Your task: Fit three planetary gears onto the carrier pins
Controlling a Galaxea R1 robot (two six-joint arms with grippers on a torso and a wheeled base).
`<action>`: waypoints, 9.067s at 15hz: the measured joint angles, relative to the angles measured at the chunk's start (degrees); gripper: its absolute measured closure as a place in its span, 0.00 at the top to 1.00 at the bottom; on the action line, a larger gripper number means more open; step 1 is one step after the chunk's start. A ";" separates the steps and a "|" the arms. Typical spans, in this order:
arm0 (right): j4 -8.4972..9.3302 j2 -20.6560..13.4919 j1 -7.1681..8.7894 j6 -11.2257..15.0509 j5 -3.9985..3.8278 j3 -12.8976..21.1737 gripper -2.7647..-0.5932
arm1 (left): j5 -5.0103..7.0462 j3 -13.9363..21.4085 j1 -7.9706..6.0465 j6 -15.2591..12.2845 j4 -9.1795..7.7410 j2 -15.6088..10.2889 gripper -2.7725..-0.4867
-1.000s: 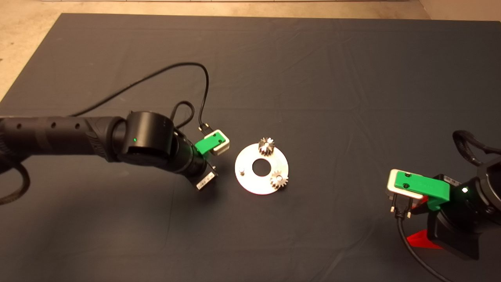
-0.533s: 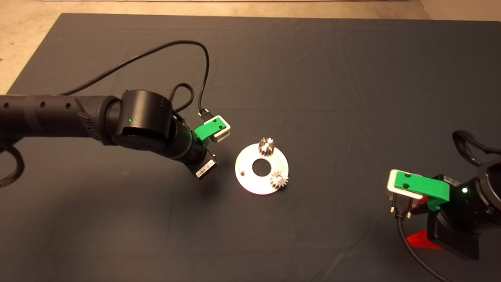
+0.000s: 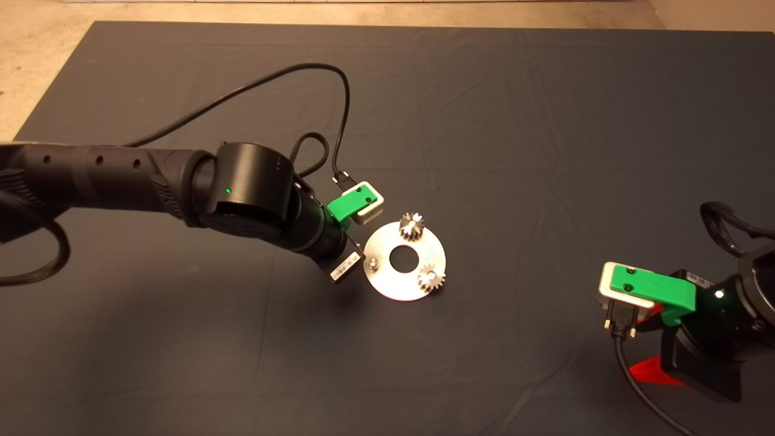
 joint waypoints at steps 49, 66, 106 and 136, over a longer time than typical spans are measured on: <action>0.13 -0.05 0.02 0.00 0.00 0.02 0.40 | -11.13 -2.51 4.48 -5.07 6.28 0.54 0.09; 0.19 -0.02 0.02 0.00 -0.02 0.02 0.40 | -9.37 0.24 4.63 -3.96 6.19 -0.07 0.09; 0.22 0.64 0.82 -0.02 -0.02 0.05 0.40 | -14.36 -1.02 6.34 -3.86 9.20 -0.96 0.09; 0.22 1.11 1.46 -0.05 -0.02 0.05 0.40 | -13.86 -0.39 6.73 -3.39 9.80 -2.54 0.09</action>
